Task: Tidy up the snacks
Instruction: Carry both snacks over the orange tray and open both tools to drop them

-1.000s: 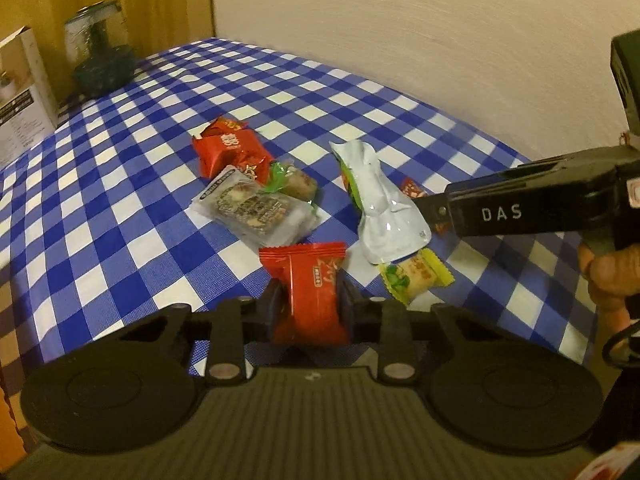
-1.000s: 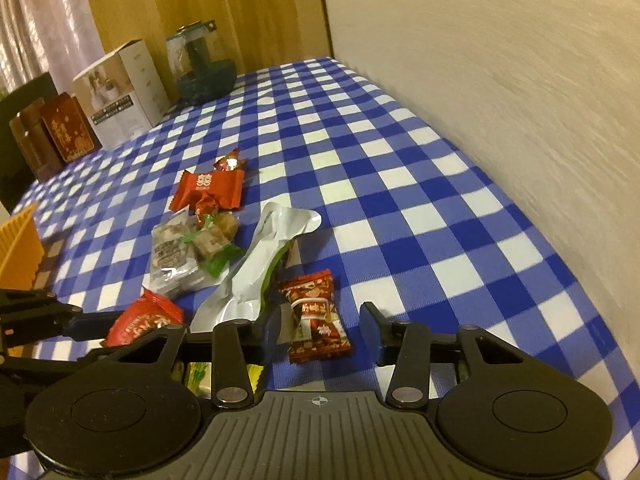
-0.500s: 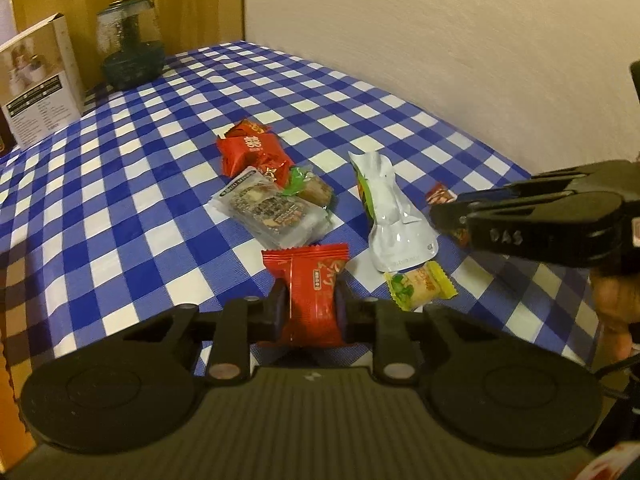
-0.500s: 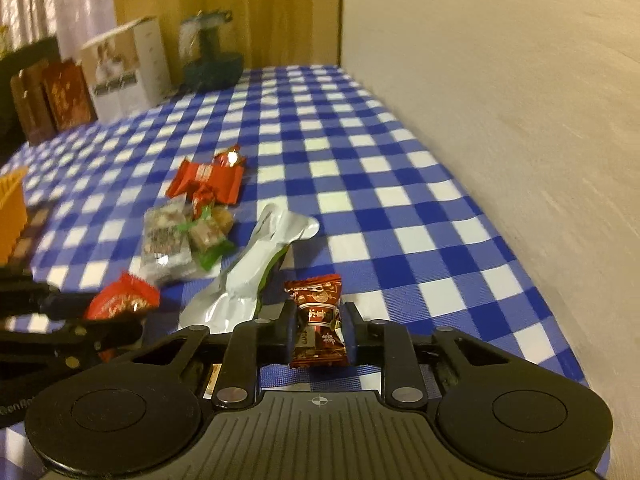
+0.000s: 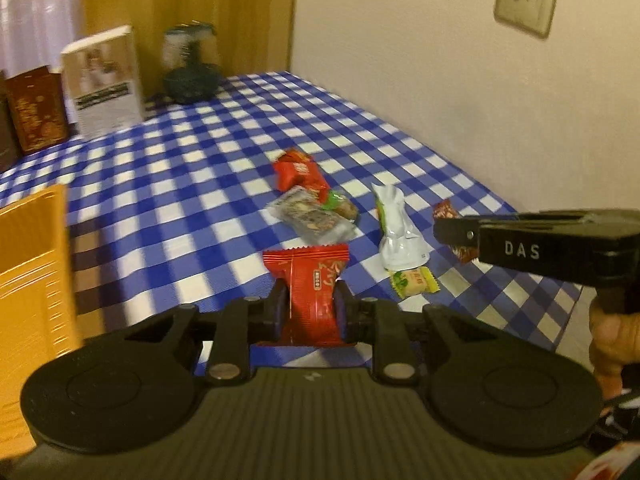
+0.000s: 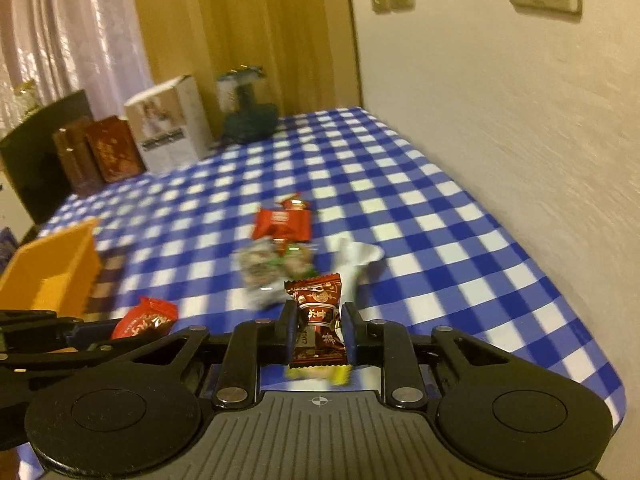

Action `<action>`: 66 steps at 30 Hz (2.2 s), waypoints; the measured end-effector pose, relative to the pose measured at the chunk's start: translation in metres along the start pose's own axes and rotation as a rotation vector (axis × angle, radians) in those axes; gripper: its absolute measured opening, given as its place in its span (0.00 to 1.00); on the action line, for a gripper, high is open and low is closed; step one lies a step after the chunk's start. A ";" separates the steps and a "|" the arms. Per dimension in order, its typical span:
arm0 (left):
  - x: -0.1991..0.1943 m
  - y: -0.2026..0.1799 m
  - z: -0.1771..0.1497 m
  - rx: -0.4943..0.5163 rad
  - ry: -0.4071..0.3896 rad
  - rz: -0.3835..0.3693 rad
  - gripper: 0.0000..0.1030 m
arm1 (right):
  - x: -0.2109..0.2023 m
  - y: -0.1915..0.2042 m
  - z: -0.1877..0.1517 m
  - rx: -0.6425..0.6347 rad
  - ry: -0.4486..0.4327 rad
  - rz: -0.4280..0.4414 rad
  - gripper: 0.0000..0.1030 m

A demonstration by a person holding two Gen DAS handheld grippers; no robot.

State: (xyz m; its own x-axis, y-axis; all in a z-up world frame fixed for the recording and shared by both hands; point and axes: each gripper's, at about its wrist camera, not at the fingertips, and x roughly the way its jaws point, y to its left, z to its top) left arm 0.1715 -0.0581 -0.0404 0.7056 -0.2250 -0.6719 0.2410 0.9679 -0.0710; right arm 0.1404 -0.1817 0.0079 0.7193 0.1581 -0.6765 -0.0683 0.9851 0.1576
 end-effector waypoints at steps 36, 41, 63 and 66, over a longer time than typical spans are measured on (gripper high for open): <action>-0.129 0.184 -0.046 -0.264 -0.030 0.312 0.21 | 0.024 0.239 0.000 -0.183 0.095 0.395 0.23; -0.119 0.193 -0.046 -0.273 -0.024 0.322 0.22 | 0.035 0.239 -0.001 -0.170 0.112 0.394 0.23; -0.132 0.210 -0.056 -0.325 -0.029 0.347 0.27 | 0.046 0.252 0.000 -0.153 0.115 0.472 0.26; -0.133 0.210 -0.056 -0.325 -0.028 0.349 0.29 | 0.045 0.249 0.002 -0.129 0.096 0.468 0.45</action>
State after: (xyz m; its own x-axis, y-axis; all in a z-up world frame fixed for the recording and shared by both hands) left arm 0.0904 0.1814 -0.0071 0.7263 0.1207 -0.6767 -0.2307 0.9702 -0.0745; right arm 0.1576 0.0709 0.0183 0.5243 0.5852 -0.6185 -0.4584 0.8061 0.3742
